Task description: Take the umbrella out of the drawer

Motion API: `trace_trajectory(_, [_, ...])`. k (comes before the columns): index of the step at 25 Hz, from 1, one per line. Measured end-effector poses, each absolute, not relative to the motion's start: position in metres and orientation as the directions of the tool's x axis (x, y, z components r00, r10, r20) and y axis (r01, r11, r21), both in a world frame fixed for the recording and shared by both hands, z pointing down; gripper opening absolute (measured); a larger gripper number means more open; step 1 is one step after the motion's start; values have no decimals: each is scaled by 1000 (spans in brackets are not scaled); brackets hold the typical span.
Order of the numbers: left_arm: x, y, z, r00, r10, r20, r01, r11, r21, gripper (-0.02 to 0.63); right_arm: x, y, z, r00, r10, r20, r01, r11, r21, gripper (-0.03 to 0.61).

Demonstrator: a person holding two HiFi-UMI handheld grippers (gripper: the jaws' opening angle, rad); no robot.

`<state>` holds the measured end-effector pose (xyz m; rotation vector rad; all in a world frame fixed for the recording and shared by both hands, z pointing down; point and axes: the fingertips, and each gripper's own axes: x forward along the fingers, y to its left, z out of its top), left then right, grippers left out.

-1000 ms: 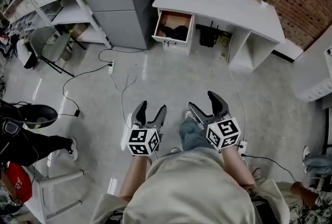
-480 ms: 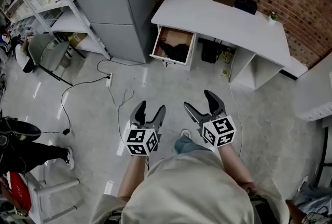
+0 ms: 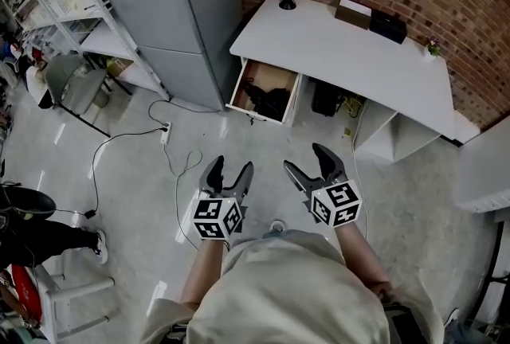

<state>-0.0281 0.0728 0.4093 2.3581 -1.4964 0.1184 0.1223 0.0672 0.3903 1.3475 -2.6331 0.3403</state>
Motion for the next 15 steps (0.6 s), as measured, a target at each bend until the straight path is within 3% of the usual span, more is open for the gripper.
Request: trace_trajectory(15, [-27,3,457,431,-833,346,-897,-354,266,311,113,-16,437,-593,-740,317,-802,575,-159,353])
